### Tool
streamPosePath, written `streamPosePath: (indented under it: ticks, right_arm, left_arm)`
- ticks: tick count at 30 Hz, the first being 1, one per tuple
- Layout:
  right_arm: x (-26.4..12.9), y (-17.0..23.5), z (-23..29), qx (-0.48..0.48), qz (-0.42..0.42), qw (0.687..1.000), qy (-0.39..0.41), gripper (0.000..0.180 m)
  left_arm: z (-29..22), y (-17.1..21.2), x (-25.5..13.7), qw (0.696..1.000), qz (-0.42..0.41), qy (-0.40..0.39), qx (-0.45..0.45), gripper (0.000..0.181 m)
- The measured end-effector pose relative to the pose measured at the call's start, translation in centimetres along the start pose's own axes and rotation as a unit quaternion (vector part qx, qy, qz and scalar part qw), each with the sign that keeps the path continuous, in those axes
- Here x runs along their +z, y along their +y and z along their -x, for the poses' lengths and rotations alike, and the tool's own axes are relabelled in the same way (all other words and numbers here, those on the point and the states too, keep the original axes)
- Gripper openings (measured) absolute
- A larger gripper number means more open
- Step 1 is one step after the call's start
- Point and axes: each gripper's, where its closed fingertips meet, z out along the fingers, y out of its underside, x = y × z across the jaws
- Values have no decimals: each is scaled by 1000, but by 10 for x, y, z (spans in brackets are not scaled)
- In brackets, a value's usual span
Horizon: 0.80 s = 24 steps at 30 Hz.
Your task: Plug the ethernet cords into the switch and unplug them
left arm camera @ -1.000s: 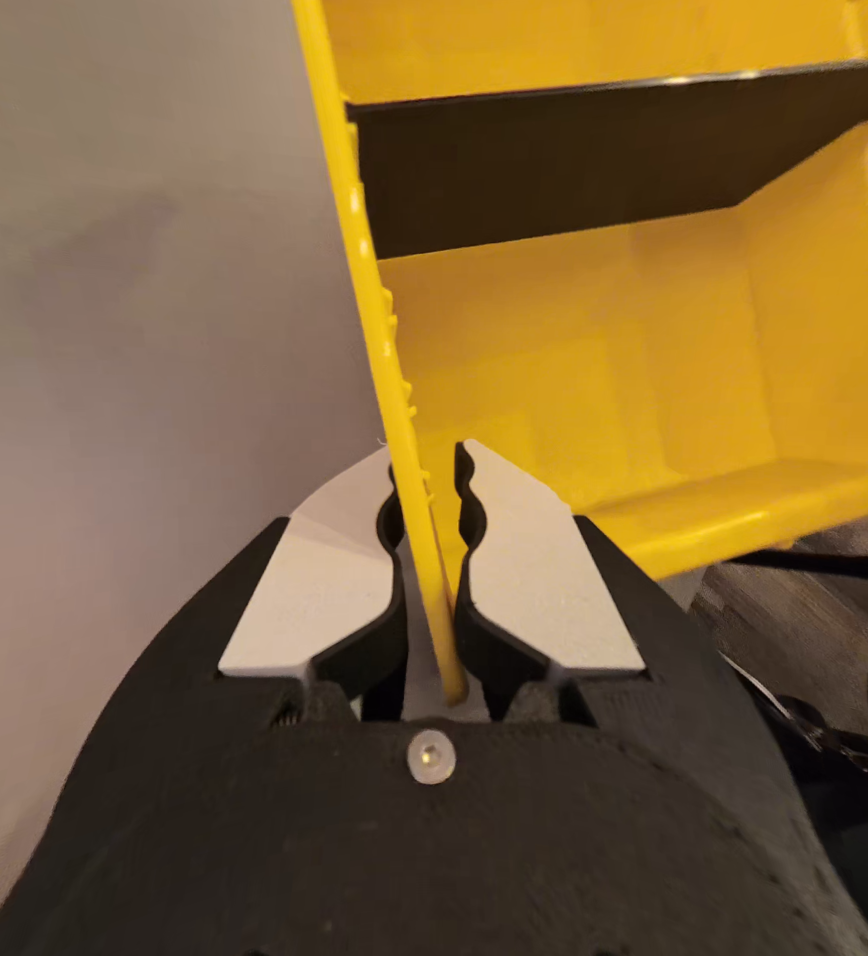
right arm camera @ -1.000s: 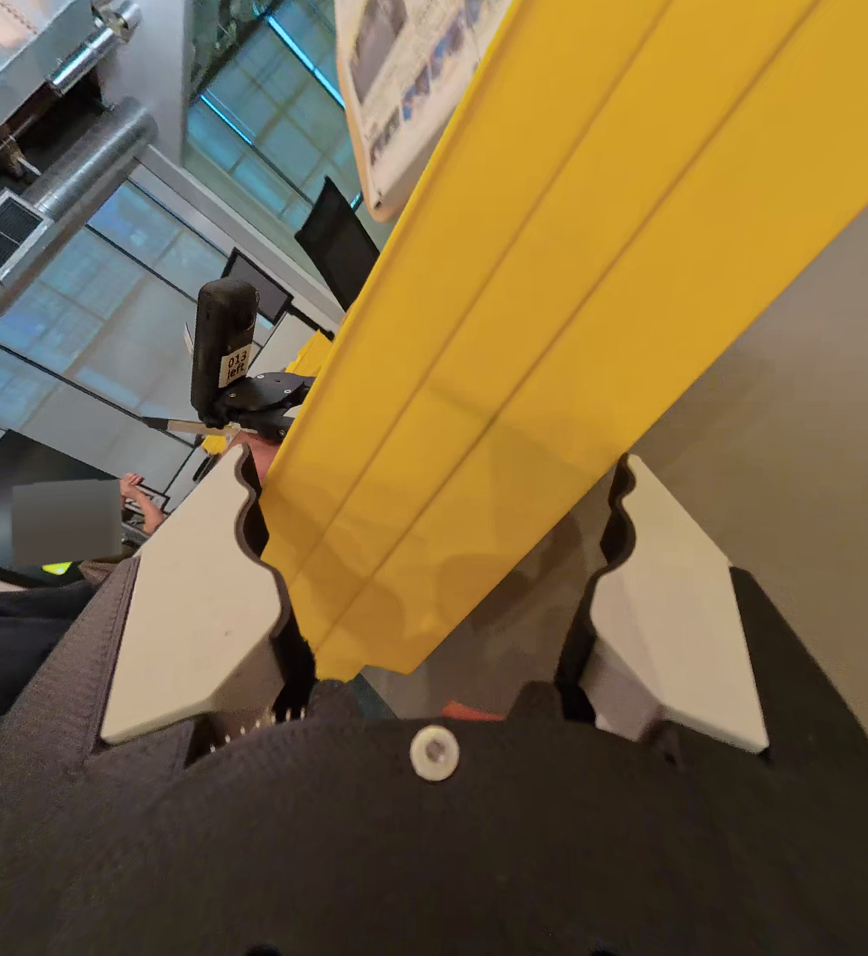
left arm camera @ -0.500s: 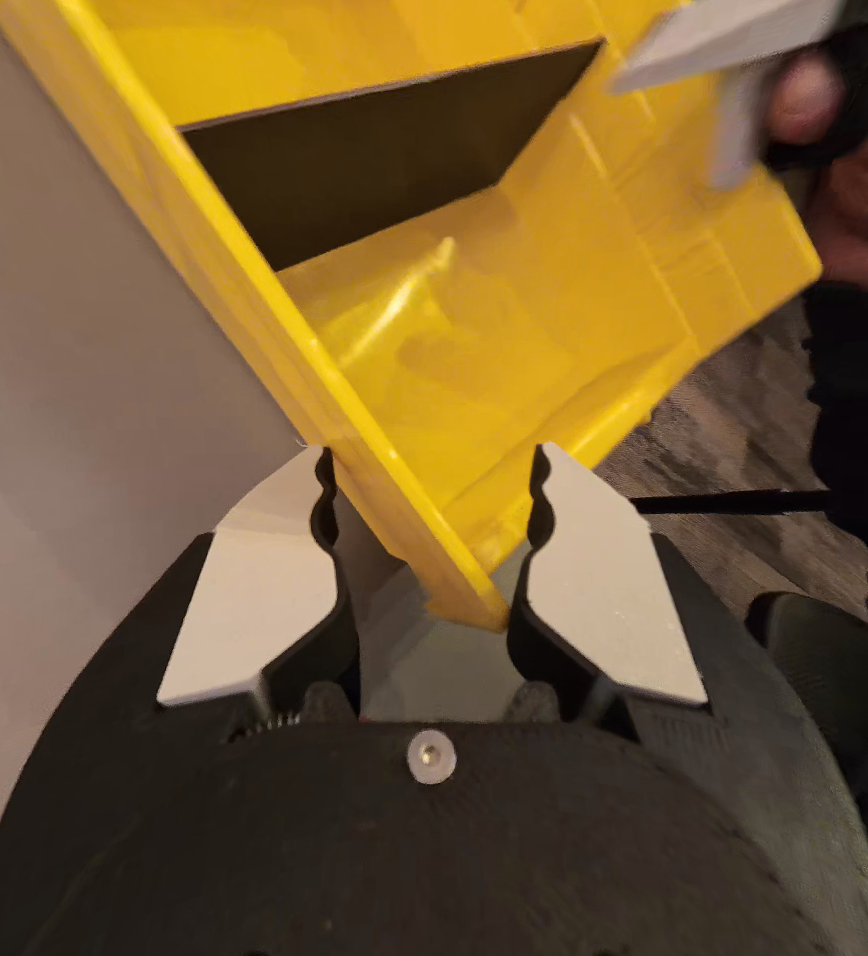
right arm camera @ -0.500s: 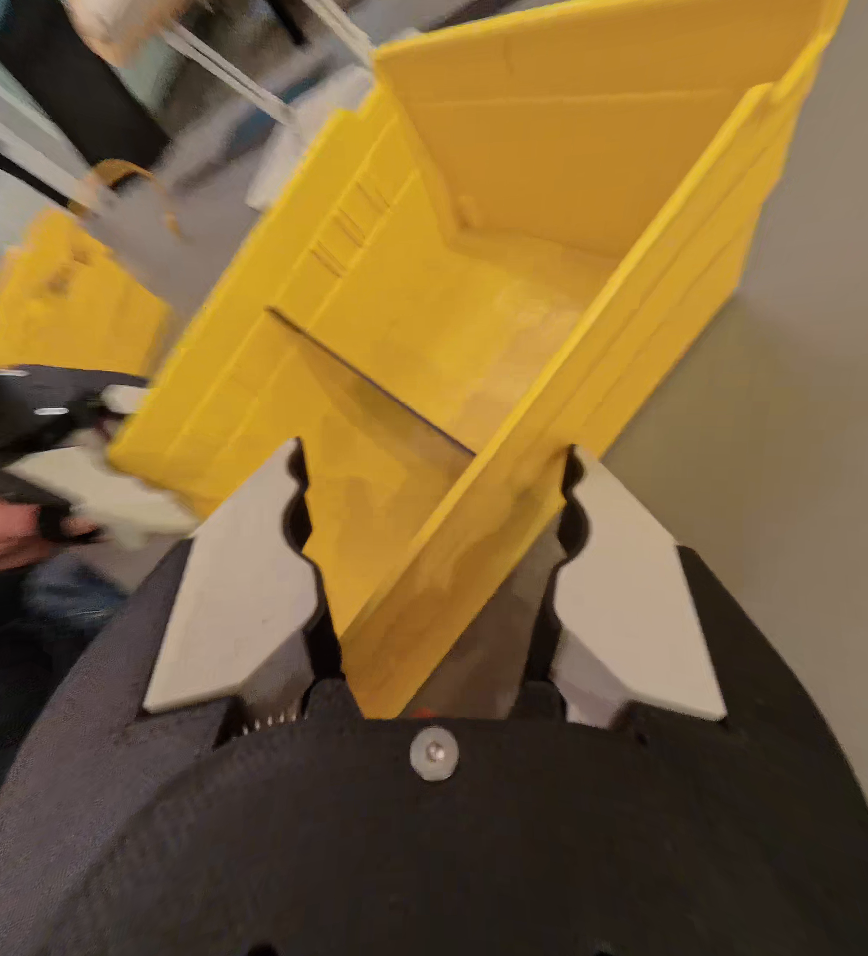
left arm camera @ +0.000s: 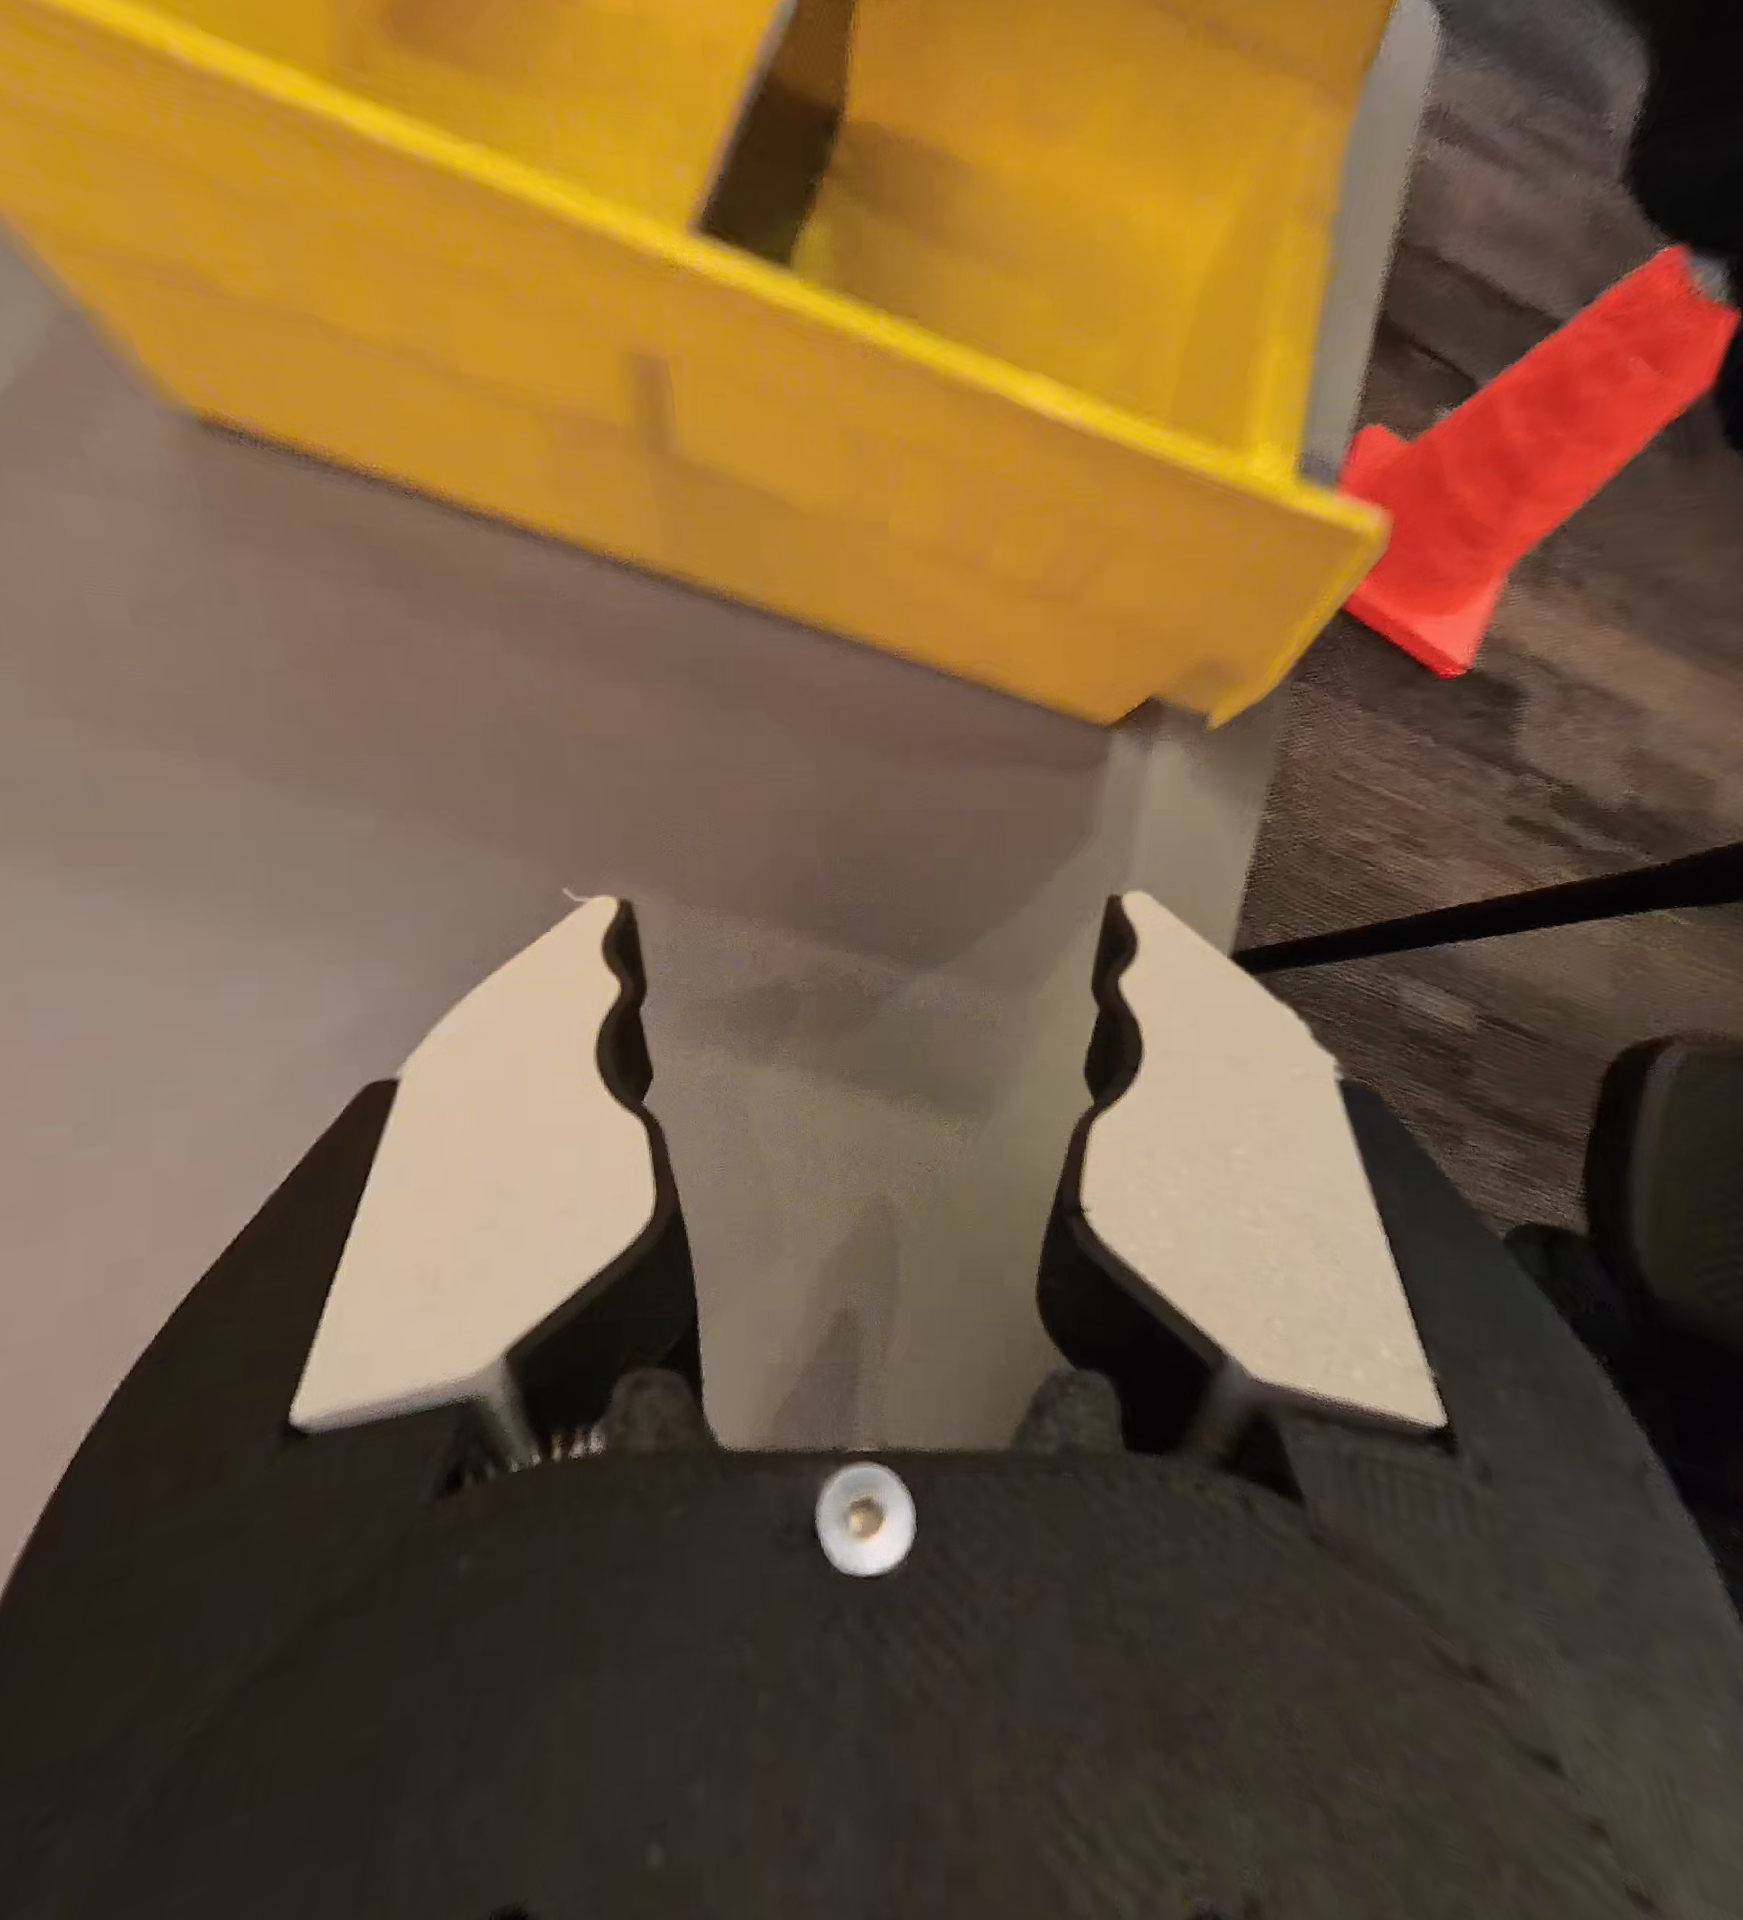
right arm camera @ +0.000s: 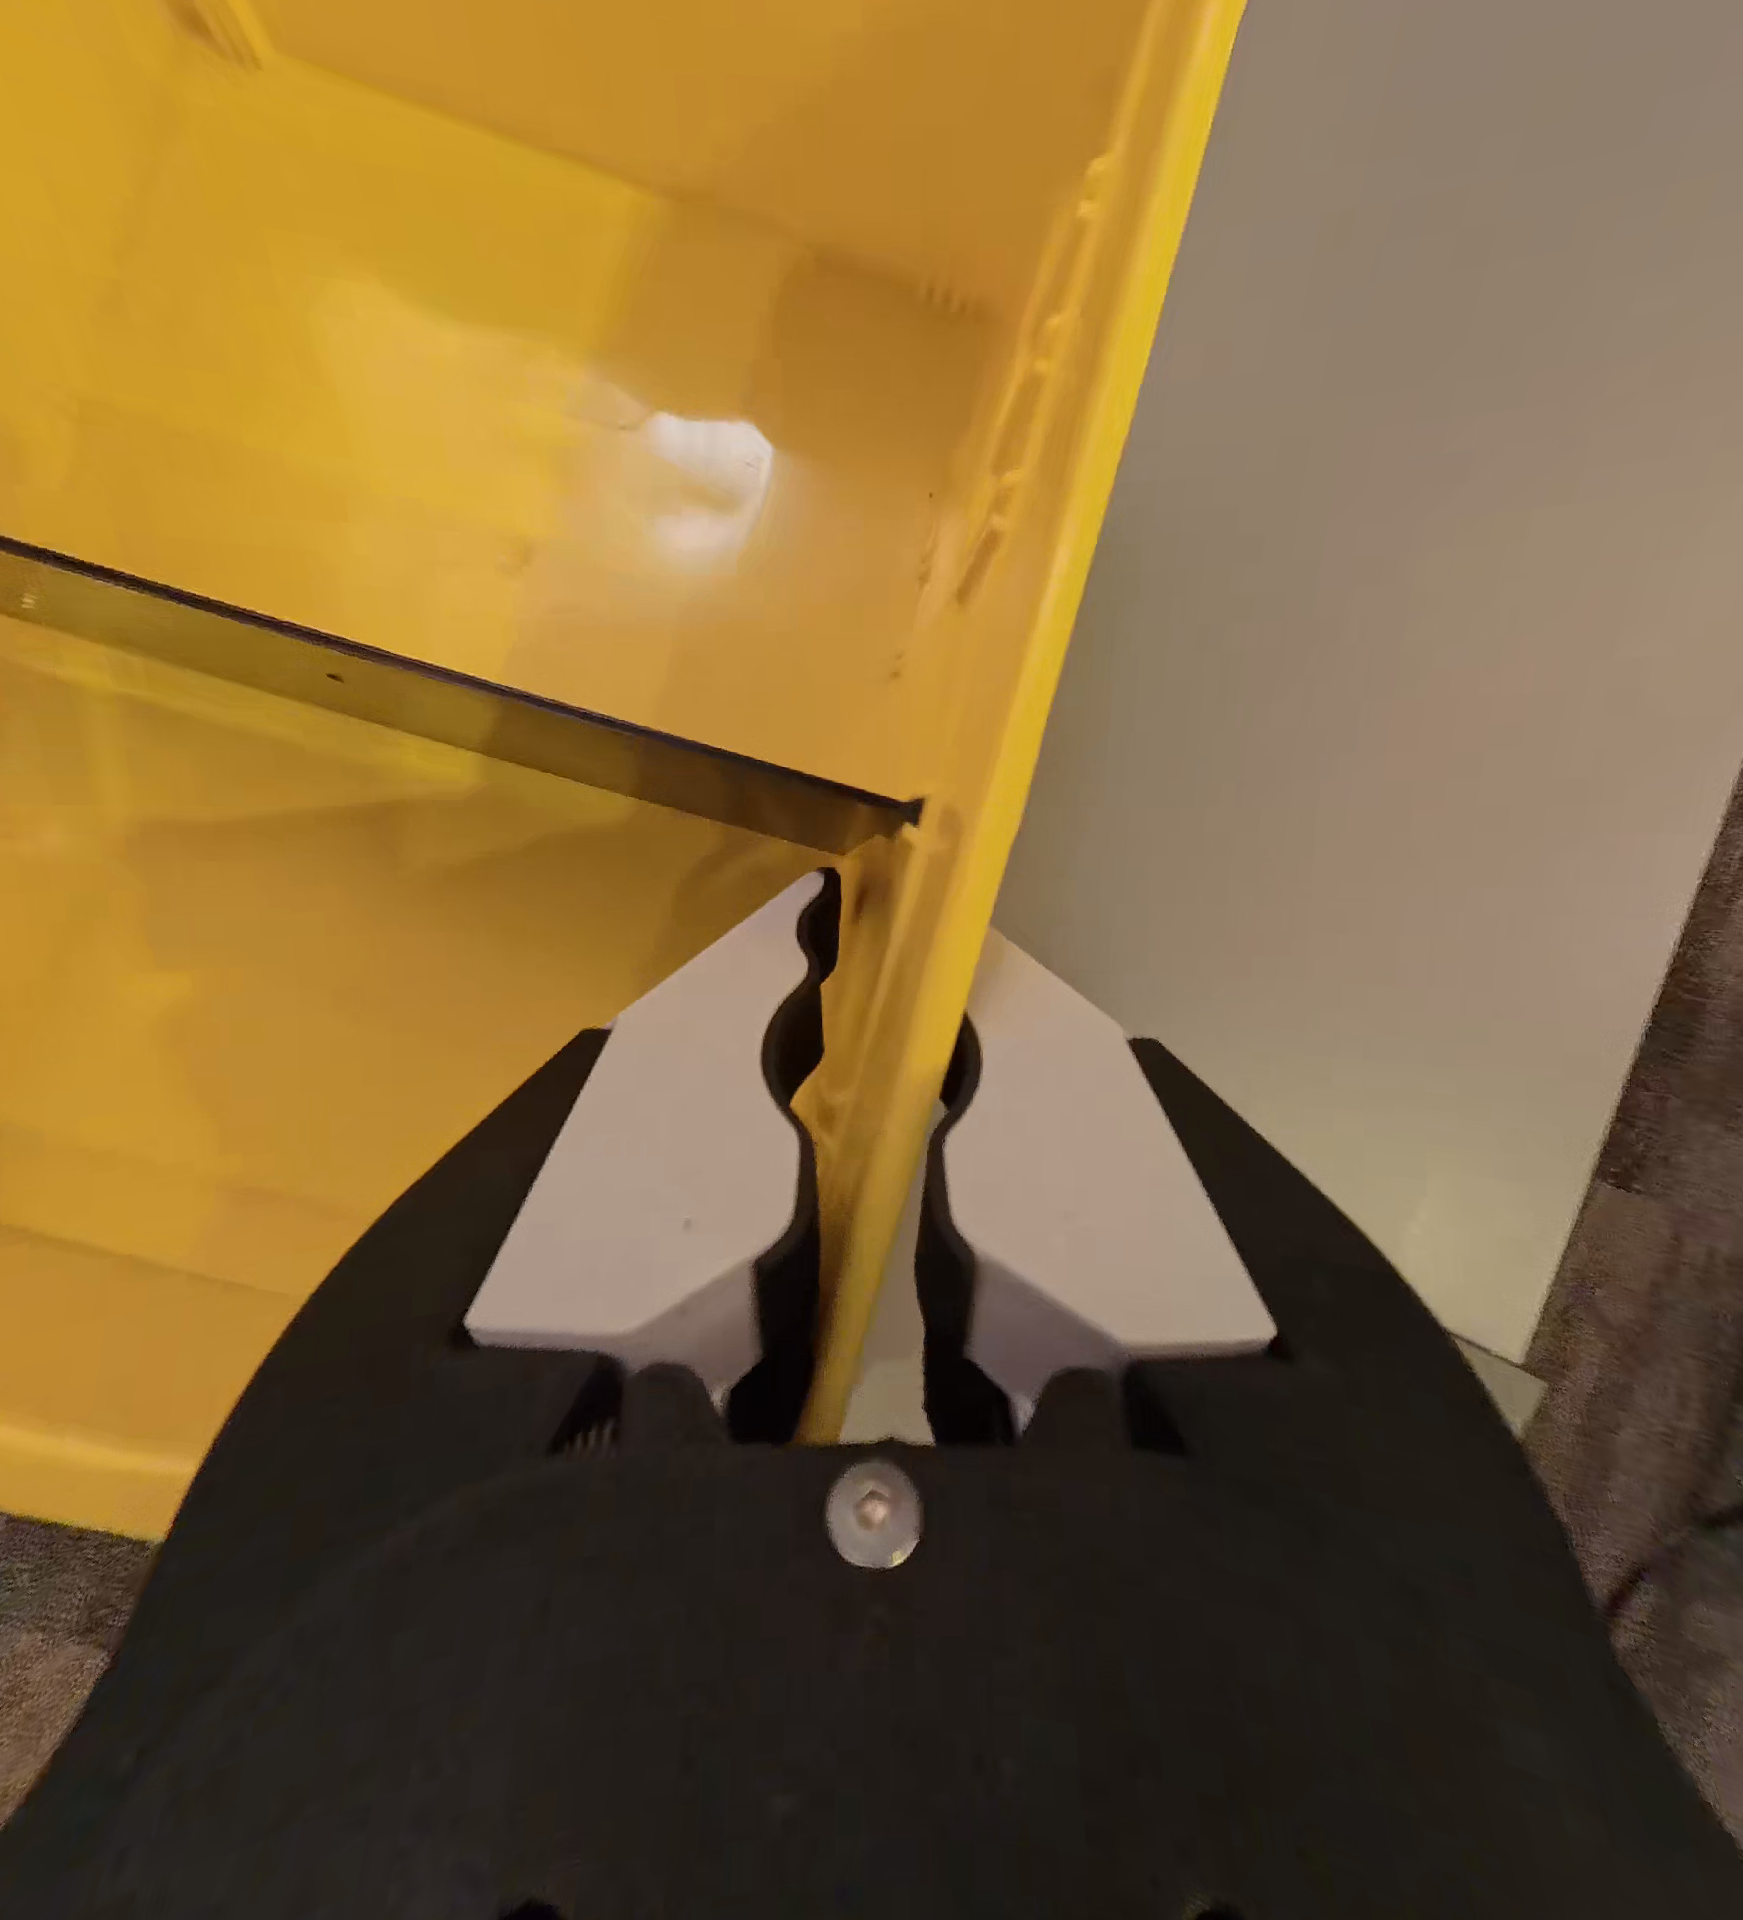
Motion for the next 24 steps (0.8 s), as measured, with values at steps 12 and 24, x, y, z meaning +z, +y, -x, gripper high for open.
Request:
streamPosePath:
  ticks: [12,24]
  right_arm:
    - [-3,7,-23,17,-8,1000,17,11]
    - [-2,18,-37,-31,46,997,60,32]
  left_arm:
    - [154,142,-262,901,79,-426,-19,83]
    - [183,332,-393,815,201,-499,-216,100]
